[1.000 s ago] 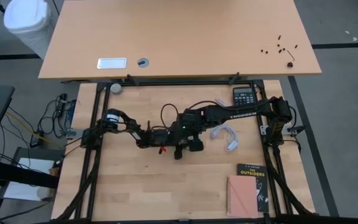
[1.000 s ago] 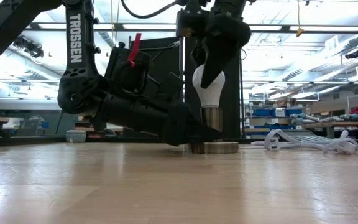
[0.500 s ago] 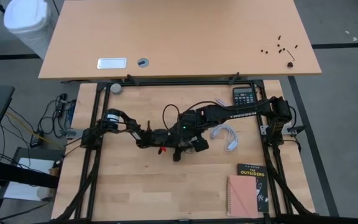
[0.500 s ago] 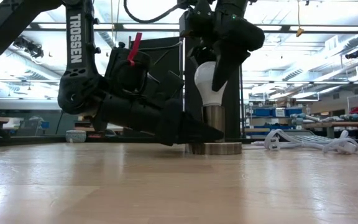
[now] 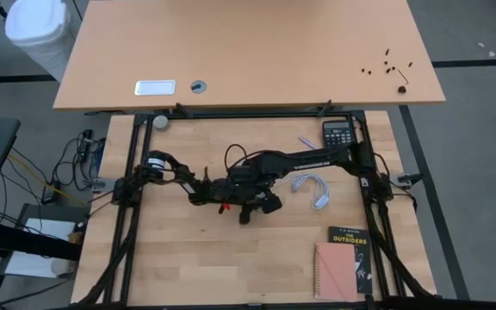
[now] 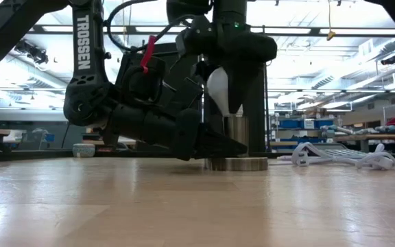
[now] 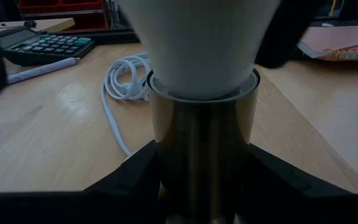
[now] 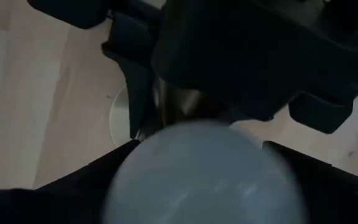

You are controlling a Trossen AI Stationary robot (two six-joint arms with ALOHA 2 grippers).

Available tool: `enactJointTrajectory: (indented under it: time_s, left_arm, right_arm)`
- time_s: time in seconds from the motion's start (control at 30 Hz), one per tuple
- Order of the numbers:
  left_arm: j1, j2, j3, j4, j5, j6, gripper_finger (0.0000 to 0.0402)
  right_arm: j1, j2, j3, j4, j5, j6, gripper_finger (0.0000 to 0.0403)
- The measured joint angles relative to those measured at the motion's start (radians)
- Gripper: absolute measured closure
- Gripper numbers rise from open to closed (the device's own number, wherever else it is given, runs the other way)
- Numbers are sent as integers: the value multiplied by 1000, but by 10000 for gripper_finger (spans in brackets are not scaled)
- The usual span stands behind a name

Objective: Screw lightbulb
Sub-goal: Insert the light bulb into the lamp

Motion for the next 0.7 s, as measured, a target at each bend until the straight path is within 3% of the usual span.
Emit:
enactJointTrajectory:
  time_s: [0.7]
  left_arm:
    - [1, -1, 1, -18, -3, -15, 204]
  right_arm:
    - [25, 16, 28, -32, 25, 54, 83]
